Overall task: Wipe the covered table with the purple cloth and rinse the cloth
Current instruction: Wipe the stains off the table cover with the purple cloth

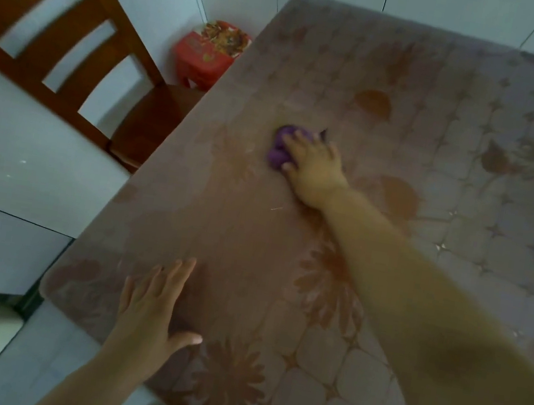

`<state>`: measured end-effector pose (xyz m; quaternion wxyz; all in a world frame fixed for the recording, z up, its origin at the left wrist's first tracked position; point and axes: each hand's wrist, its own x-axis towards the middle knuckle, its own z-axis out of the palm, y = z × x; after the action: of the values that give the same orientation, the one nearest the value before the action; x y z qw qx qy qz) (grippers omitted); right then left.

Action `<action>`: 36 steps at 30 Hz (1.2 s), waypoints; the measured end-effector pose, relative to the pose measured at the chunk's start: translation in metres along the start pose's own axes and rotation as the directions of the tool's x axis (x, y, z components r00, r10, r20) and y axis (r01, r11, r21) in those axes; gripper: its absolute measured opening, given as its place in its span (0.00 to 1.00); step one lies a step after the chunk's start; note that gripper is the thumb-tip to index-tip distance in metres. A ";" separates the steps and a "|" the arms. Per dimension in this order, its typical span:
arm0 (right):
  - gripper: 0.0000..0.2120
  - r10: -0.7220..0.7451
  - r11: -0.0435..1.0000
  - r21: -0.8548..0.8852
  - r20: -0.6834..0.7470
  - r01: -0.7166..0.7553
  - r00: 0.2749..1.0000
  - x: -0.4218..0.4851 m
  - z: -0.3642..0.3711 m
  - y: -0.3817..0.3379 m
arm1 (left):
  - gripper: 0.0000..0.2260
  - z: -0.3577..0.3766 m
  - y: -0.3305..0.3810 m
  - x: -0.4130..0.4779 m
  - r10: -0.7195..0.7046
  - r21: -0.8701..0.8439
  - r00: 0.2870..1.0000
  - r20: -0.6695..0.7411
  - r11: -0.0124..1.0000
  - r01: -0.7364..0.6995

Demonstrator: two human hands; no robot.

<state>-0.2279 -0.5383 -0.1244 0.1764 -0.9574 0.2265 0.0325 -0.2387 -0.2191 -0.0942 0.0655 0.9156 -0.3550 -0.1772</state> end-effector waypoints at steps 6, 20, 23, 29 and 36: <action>0.24 -0.228 0.973 -0.004 0.080 0.229 0.970 -0.134 0.041 -0.066 | 0.52 -0.013 0.015 0.006 0.034 0.100 0.994 0.104 0.994 -0.044; 0.20 0.764 0.640 0.407 -0.245 -0.652 0.597 -0.321 0.057 -0.025 | 0.45 -0.021 0.026 0.041 0.513 -0.035 0.825 0.238 0.853 -0.520; 0.19 0.854 0.519 0.555 -0.302 -0.651 0.423 -0.295 0.059 -0.056 | 0.44 -0.028 0.008 0.044 0.565 -0.042 0.791 0.235 0.819 -0.572; 0.13 0.950 0.173 0.966 -0.112 -0.194 0.292 -0.233 0.049 -0.119 | 0.43 -0.042 -0.026 0.062 0.632 -0.141 0.745 0.211 0.774 -0.617; 0.18 0.822 -0.533 0.706 0.304 0.467 0.481 -0.212 0.038 -0.166 | 0.34 -0.052 -0.010 0.069 0.657 -0.623 0.694 0.295 0.683 -0.382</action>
<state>-0.3429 -0.2966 -0.0766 0.7287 -0.0618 0.4663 -0.4976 -0.1654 -0.2587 -0.0674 0.2637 0.6387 -0.5519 -0.4668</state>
